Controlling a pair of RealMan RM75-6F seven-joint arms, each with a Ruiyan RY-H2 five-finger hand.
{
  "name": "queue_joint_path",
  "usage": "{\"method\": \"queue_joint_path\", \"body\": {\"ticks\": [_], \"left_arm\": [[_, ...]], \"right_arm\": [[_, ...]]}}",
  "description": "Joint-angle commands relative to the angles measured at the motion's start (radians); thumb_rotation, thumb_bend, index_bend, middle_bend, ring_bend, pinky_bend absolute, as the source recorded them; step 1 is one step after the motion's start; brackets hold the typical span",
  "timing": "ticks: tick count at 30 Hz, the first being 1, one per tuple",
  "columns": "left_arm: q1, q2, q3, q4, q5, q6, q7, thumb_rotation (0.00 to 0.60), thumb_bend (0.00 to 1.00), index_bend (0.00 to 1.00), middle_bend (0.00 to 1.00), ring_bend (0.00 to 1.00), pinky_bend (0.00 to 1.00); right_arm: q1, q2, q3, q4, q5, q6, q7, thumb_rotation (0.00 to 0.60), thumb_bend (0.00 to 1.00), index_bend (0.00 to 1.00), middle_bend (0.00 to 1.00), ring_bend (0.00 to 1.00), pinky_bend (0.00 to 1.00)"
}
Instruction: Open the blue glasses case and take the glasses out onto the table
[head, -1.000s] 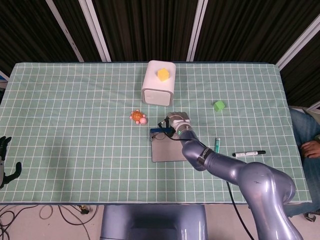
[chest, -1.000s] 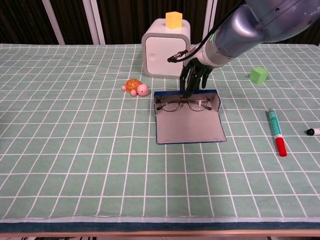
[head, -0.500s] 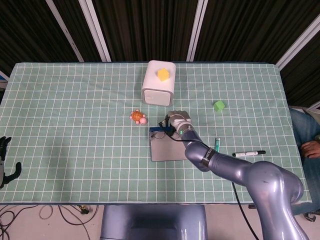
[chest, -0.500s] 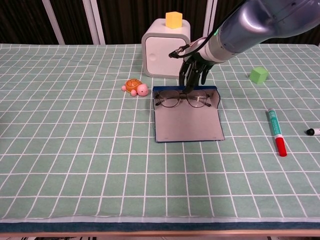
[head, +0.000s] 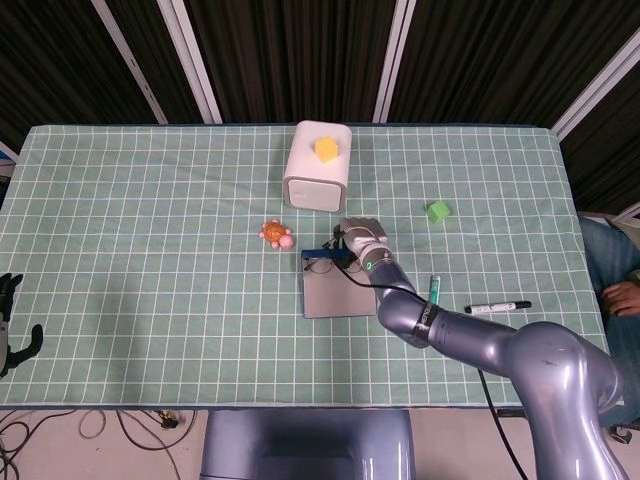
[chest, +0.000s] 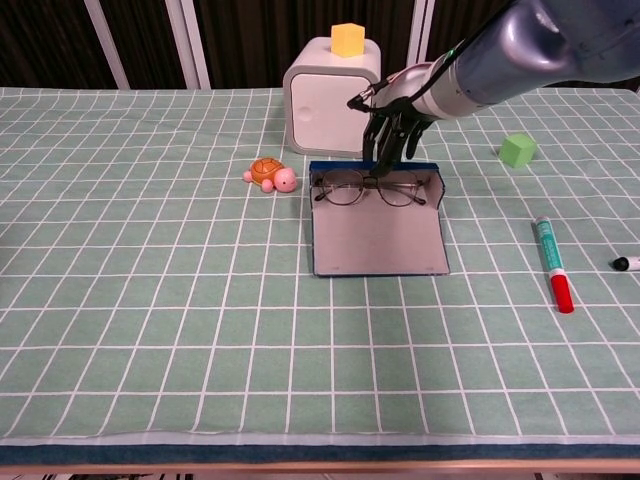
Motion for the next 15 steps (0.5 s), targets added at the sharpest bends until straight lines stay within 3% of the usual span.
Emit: {"method": "queue_joint_path", "body": {"ticks": [1,15], "left_arm": [[0.000,0.000,0.000,0.000,0.000,0.000,0.001,0.600,0.46,0.03,0.00,0.00,0.00],[-0.001,-0.001,0.000,0.000,-0.002,0.001,0.005,0.600,0.46,0.03,0.00,0.00,0.00]], "right_arm": [[-0.019,0.006,0.007,-0.019,-0.046,0.021,0.033,0.600,0.47,0.54,0.44,0.33,0.21],[-0.056,0.027,0.015,-0.068,-0.176,0.077,0.107,0.600,0.47,0.55,0.43,0.33,0.21]]}}
